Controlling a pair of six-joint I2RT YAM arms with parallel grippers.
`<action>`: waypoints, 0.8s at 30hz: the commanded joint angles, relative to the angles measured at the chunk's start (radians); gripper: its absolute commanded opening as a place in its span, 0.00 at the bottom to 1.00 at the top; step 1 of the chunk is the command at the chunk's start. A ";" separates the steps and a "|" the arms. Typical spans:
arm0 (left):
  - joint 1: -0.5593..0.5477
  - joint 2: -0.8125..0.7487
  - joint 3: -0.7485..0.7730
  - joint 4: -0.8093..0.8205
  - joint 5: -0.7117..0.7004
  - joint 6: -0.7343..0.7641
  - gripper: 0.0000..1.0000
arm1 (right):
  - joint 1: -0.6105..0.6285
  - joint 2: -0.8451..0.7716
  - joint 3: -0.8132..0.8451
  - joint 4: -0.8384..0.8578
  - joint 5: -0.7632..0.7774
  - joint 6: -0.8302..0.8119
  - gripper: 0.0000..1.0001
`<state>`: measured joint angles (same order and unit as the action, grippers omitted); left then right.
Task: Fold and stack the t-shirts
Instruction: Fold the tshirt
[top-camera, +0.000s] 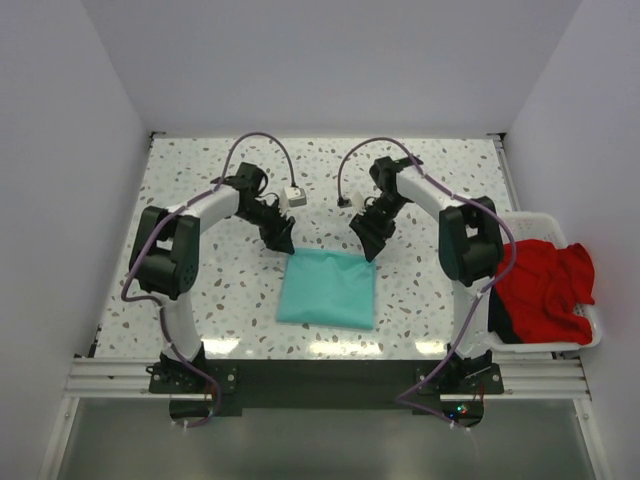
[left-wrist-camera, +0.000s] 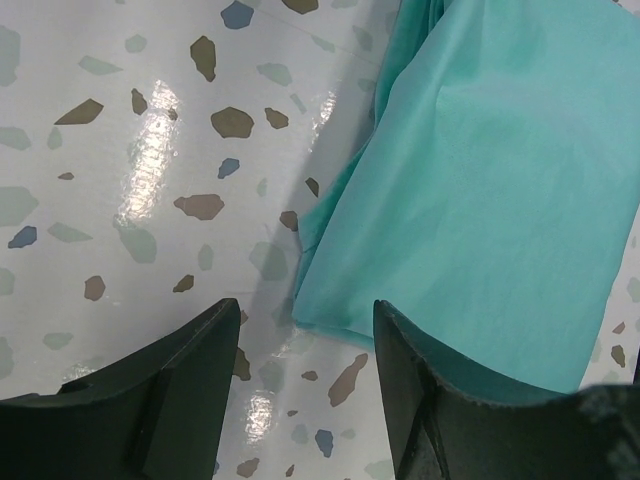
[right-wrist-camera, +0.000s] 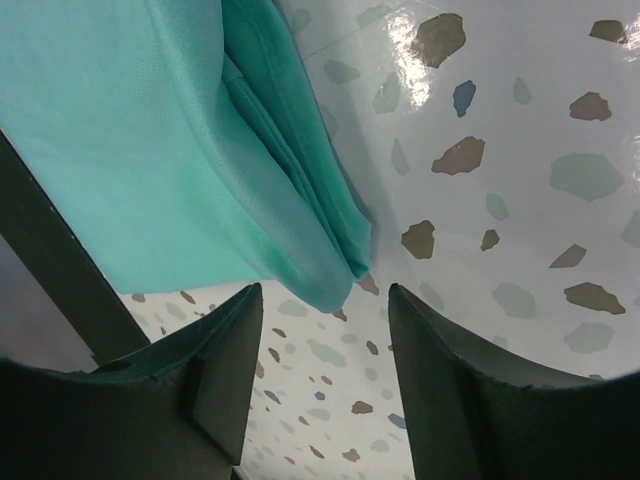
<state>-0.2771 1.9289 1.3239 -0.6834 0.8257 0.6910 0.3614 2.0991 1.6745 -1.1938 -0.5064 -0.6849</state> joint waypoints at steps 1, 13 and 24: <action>-0.002 0.019 0.037 -0.007 0.020 -0.010 0.60 | 0.001 0.002 -0.009 0.026 0.022 -0.031 0.54; -0.004 0.061 0.051 -0.034 0.056 0.010 0.43 | 0.002 0.030 0.017 -0.085 -0.011 -0.107 0.43; -0.001 0.048 0.047 -0.041 0.066 0.013 0.12 | 0.002 0.035 0.065 -0.122 0.005 -0.125 0.00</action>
<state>-0.2771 1.9820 1.3407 -0.7105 0.8574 0.6983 0.3614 2.1479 1.6932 -1.2869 -0.4976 -0.7883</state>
